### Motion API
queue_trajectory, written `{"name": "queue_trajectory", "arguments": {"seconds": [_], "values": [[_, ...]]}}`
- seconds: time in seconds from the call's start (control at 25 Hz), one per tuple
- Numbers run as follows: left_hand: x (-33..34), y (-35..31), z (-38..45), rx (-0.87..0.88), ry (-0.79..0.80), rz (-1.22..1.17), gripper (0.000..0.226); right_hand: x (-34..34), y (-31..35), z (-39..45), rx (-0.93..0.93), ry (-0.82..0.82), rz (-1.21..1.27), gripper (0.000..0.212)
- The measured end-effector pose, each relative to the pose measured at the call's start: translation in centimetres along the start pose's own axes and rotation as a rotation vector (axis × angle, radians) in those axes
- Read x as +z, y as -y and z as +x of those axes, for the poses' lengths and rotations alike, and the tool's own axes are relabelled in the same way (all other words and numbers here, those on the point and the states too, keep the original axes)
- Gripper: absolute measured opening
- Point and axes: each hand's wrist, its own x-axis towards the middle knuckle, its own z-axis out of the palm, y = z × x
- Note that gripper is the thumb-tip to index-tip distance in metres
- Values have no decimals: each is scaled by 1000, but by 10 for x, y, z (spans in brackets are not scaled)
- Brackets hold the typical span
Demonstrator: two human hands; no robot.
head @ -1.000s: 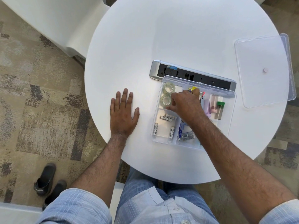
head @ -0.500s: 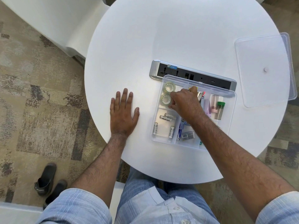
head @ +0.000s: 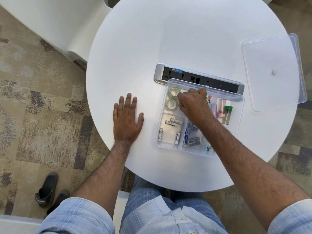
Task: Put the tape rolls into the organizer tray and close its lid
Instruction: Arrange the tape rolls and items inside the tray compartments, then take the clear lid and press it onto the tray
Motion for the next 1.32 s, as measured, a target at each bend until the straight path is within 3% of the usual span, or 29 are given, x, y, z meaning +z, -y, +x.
{"name": "queue_trajectory", "arguments": {"seconds": [0.24, 0.56, 0.8, 1.08, 1.32], "values": [[0, -2, -1, -2, 2, 3, 68, -2, -9, -19, 76, -110, 144, 9], [-20, -18, 8, -86, 87, -96, 61, 4, -42, -80, 251, -276, 417, 33], [-44, -83, 42, -155, -44, -238, 64, 11, -88, -121, 379, -344, 464, 42], [-47, -199, 90, 84, -39, -232, 63, 19, -169, -160, 605, -376, 516, 50], [-28, -312, 131, 335, 7, -194, 63, 23, -231, -165, 631, -150, 421, 58]]}}
